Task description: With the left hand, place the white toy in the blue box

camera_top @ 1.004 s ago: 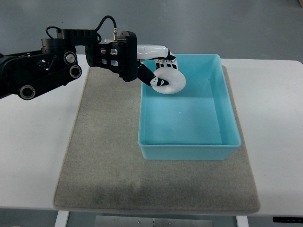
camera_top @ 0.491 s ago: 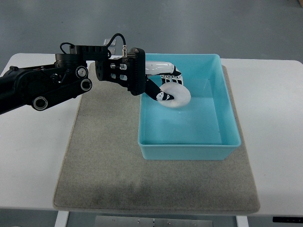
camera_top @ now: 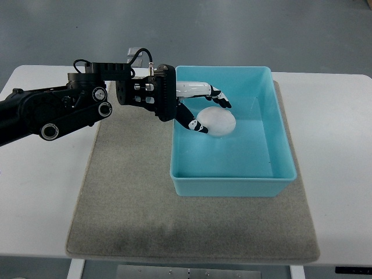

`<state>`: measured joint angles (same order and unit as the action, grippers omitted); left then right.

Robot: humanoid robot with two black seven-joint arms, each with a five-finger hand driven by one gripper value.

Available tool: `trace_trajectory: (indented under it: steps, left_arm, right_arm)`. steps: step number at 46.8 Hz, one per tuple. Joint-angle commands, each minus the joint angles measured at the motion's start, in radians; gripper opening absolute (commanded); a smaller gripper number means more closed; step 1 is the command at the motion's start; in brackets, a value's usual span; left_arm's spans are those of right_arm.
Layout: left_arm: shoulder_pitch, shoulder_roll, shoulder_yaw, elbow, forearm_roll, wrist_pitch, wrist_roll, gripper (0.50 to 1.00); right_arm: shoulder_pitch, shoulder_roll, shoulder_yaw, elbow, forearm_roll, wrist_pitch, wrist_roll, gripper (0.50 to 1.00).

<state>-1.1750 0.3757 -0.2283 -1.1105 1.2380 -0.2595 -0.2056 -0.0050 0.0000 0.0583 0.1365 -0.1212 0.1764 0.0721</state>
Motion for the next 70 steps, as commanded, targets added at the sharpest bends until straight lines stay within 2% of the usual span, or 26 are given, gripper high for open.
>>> trace_trajectory:
  steps: [1, 9, 17, 24, 32, 41, 51, 56, 62, 70]
  left_arm:
    - [0.000, 0.002, -0.002, 0.000, 0.000, 0.000, 0.000, 0.954]
    - [0.000, 0.000, -0.011, 0.018, -0.002, 0.005, -0.002, 0.954]
    - [-0.002, -0.006, -0.016, 0.061, -0.002, 0.060, -0.002, 0.954]
    - [-0.012, -0.009, -0.022, 0.124, -0.003, 0.115, -0.002, 0.954]
    - [-0.018, -0.009, -0.081, 0.218, -0.061, 0.143, -0.002, 0.954]
    - [-0.031, -0.015, -0.105, 0.334, -0.271, 0.151, -0.002, 0.954]
    - [-0.035, -0.018, -0.105, 0.377, -0.535, 0.285, -0.018, 0.956]
    - [-0.037, -0.018, -0.111, 0.377, -0.692, 0.322, -0.018, 0.956]
    - [-0.037, -0.018, -0.137, 0.383, -0.929, 0.335, -0.018, 0.956]
    - [-0.035, -0.021, -0.157, 0.480, -1.199, 0.322, -0.017, 0.958]
  right_arm:
    - [0.000, 0.000, 0.000, 0.000, 0.000, 0.000, 0.000, 0.936]
    - [0.000, 0.000, 0.000, 0.000, 0.000, 0.000, 0.000, 0.936]
    - [-0.001, 0.000, 0.000, 0.000, 0.000, 0.000, 0.000, 0.936]
    - [0.000, 0.000, 0.000, 0.000, 0.000, 0.000, 0.000, 0.936]
    - [-0.001, 0.000, 0.000, 0.000, 0.000, 0.000, 0.000, 0.936]
    - [-0.001, 0.000, 0.000, 0.000, 0.000, 0.000, 0.000, 0.936]
    - [0.000, 0.000, 0.000, 0.000, 0.000, 0.000, 0.000, 0.936]
    - [0.000, 0.000, 0.000, 0.000, 0.000, 0.000, 0.000, 0.936]
    - [0.000, 0.000, 0.000, 0.000, 0.000, 0.000, 0.000, 0.936]
    - [0.000, 0.000, 0.000, 0.000, 0.000, -0.002, 0.000, 0.936]
